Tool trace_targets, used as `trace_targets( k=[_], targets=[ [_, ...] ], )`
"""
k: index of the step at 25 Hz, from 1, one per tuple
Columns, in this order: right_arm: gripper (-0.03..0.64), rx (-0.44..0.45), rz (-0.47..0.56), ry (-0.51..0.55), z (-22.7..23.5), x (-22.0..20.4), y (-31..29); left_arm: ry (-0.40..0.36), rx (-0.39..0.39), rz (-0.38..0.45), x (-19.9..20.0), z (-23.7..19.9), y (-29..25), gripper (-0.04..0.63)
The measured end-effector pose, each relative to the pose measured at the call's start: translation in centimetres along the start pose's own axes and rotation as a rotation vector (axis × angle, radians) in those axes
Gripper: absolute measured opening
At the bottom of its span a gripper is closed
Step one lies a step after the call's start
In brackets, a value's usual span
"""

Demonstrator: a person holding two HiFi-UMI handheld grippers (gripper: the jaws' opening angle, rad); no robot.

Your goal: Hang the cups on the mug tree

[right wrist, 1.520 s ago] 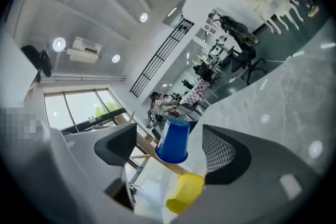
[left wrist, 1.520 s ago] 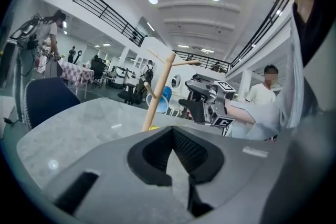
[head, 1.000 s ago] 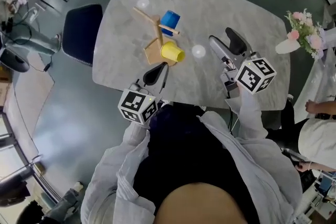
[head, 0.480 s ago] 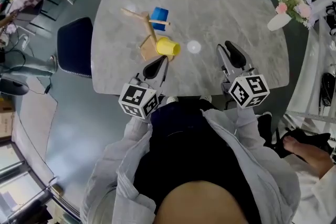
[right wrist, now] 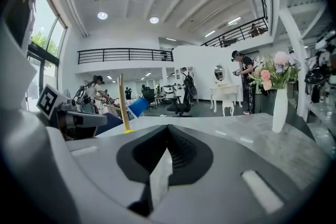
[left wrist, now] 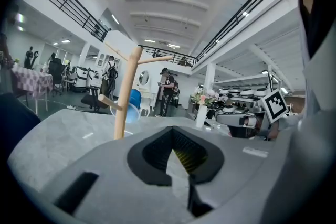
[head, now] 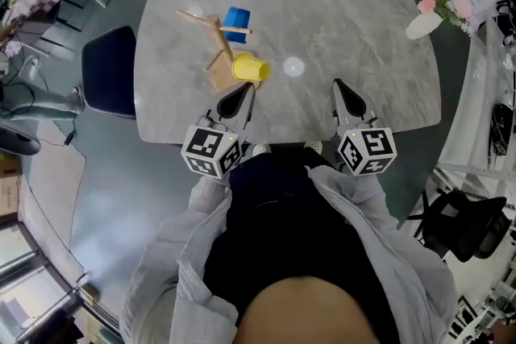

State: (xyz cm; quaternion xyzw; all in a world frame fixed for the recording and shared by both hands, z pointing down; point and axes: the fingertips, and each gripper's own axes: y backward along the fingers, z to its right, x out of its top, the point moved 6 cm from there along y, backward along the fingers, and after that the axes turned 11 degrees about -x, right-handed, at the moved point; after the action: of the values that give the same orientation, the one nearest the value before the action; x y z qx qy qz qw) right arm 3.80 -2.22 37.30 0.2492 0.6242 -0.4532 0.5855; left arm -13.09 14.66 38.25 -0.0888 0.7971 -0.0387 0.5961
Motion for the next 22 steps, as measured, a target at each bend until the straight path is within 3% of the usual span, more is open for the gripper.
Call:
trace_targets(
  k=[5,22],
  targets=[
    [0.008,-0.005,-0.004,0.048,0.2,0.2,-0.2,0.001,0.014,0.004,0.0,0.1,-0.3,-0.003],
    [0.008,0.052,-0.022,0.048,0.5,0.7,-1.9,0.014,0.057,0.009,0.3,-0.3,-1.1,-0.003]
  ],
)
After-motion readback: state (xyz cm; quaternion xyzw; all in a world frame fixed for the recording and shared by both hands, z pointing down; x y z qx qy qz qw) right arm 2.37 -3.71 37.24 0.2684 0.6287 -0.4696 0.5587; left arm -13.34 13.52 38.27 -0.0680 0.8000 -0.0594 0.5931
